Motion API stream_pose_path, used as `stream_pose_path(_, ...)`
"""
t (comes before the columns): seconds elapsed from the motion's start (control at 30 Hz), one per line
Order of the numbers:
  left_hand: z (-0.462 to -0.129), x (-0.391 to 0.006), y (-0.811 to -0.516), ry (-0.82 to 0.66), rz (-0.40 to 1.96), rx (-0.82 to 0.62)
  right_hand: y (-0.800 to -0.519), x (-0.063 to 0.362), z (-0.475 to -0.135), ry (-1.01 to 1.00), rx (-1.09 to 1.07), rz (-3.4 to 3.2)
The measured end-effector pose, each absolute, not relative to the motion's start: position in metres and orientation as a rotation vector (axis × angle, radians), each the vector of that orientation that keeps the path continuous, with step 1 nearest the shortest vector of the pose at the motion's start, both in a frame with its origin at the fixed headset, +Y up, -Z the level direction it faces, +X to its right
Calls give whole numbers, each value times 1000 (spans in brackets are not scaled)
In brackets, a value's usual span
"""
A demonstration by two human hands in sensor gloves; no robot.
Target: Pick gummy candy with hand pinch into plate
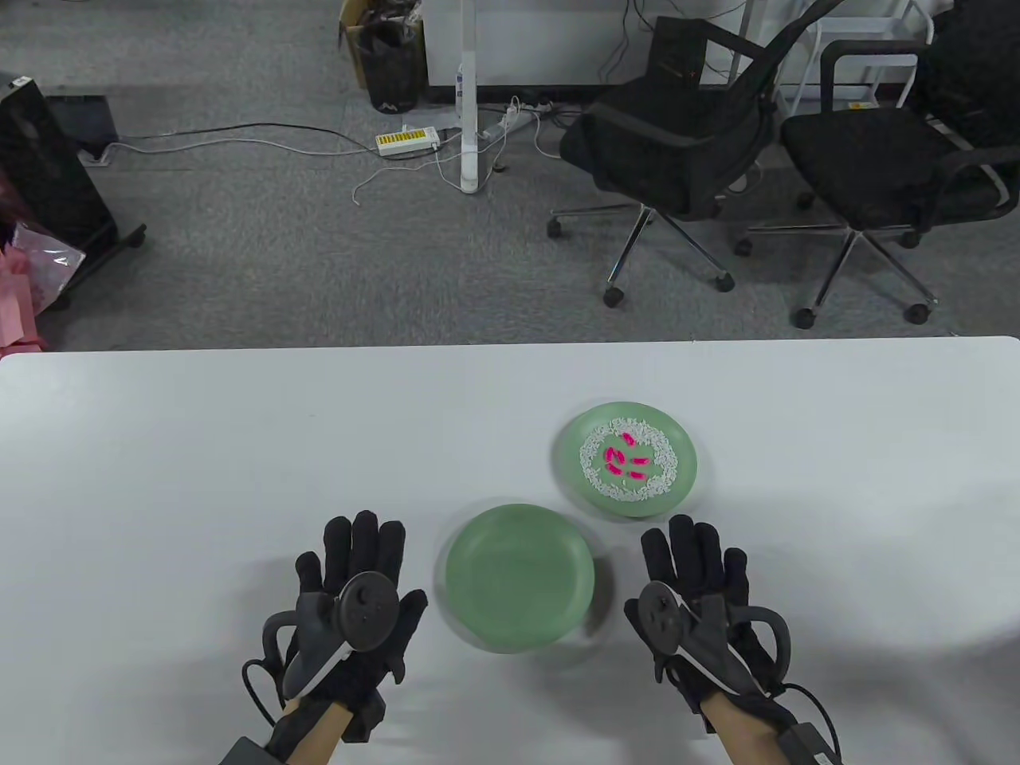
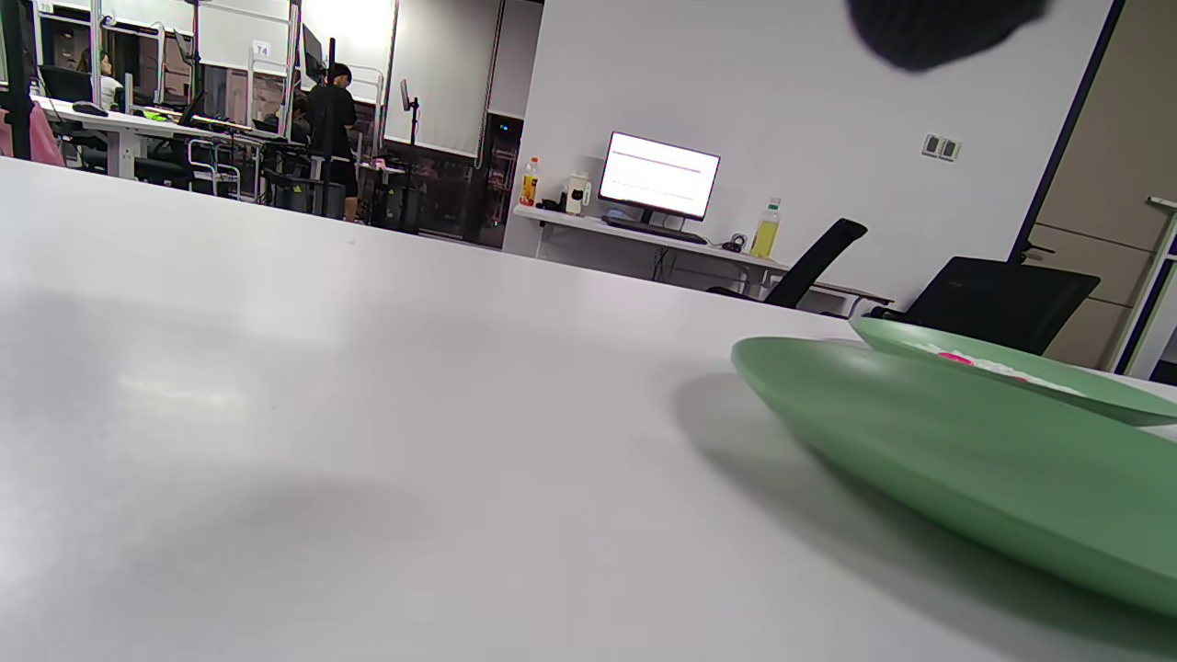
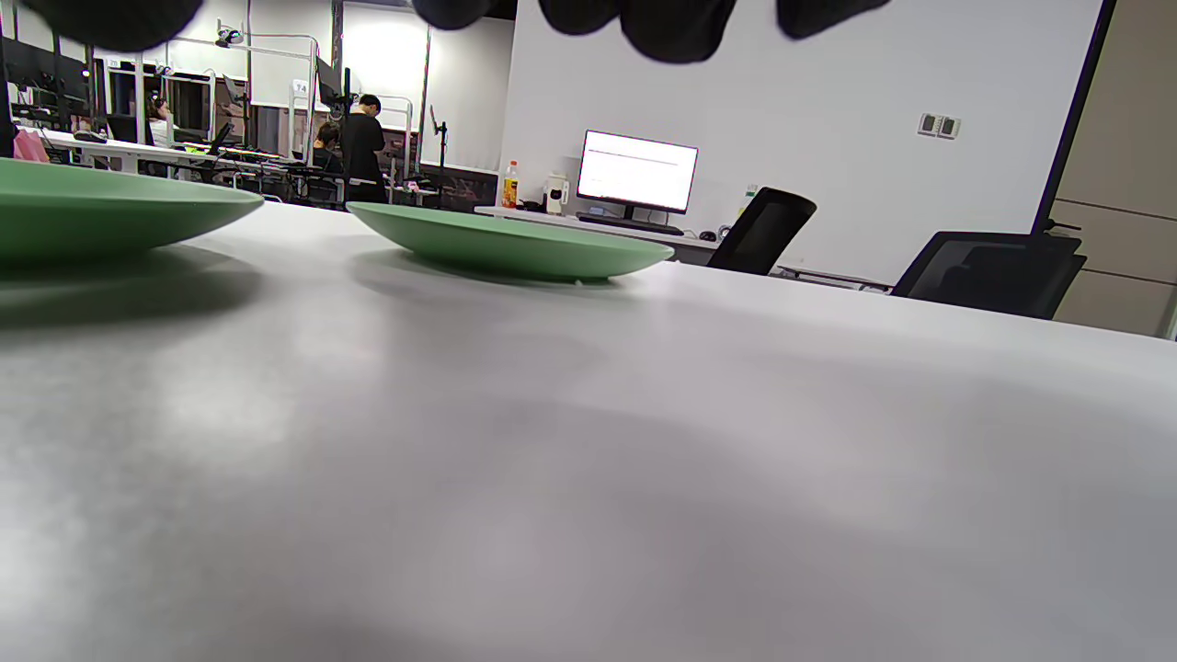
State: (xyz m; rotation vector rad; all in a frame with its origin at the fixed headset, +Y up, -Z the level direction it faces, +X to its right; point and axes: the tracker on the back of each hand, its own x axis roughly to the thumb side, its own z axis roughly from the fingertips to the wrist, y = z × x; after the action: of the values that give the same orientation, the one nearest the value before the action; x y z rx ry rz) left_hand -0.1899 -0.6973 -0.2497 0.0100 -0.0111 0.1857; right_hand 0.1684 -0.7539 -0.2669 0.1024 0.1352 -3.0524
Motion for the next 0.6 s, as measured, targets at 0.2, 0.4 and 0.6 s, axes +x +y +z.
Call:
stream_pose_path(0.2, -251, -192, -697, -7, 184, 10, -745, 170, -283, 95, 203, -3137)
stream_pose_path(0.4, -251, -193, -697, 3, 181, -6, -742, 190, -350, -77, 820, -3228)
stream_pose_path(0.6, -251, -194, -696, 13, 186, -18, -756, 213, -404, -259, 1188, -3045)
